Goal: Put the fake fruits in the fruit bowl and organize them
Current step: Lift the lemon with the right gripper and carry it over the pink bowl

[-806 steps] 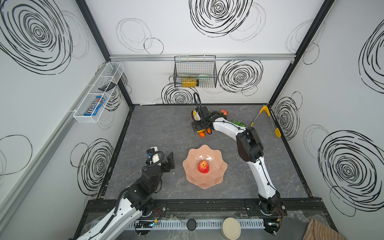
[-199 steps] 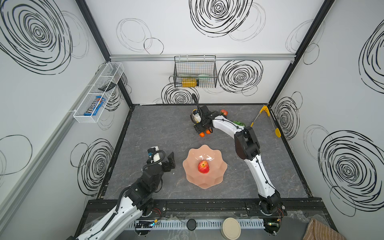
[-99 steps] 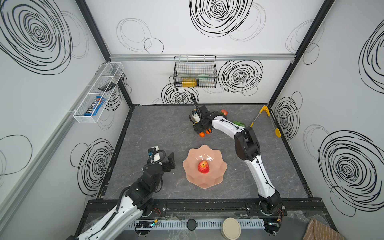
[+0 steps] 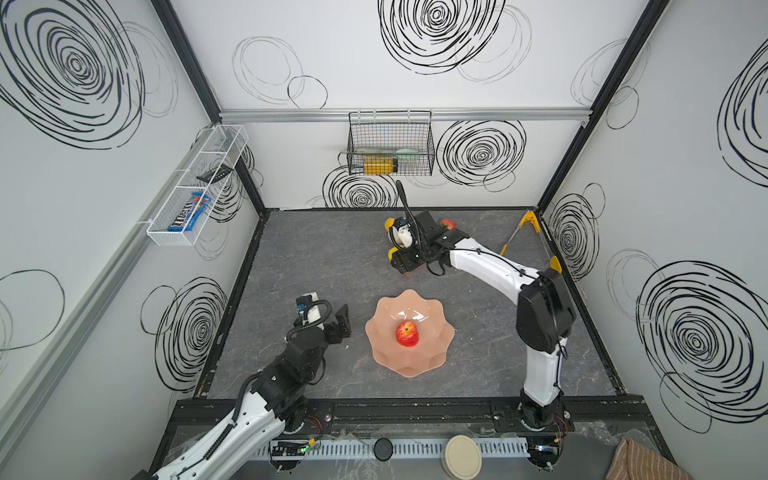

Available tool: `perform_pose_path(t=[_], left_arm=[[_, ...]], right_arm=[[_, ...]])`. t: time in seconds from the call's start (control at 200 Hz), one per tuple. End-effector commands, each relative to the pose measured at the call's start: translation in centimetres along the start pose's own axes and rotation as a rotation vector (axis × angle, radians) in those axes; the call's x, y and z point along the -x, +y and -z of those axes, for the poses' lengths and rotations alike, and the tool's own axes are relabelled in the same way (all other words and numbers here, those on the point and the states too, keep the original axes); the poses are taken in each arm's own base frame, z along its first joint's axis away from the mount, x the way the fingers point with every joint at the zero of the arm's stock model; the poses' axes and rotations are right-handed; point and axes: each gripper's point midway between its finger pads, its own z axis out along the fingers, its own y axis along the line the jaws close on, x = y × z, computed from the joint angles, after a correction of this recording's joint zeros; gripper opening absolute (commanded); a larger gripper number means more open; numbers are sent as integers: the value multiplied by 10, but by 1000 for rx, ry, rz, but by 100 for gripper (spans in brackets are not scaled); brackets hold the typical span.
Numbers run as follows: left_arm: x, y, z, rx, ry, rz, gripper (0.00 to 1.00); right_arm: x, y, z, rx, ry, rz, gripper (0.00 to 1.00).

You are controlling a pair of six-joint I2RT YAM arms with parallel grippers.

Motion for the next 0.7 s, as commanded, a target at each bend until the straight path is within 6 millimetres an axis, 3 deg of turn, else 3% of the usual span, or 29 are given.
perform_pose_path(t=[0.0,0.205,0.325,0.51,0.695], left_arm=[[12,-4,1,-16,-42,30,96],[12,-5,1,-20,-41,31,96],[12,-4,1,-21,-42,33,96],[12,-5,1,-25,-41,33,96],[11,-6,2,-34,-38,32,96]], right_arm=[[-27,21,28,36,19,-68,65],[-84,42,70,40,53,-102,64],[-116,42,84,-13,80,-180,64],[-156,47,86,18,88,-335,63],[-170,51,72,0,112,-391,62]])
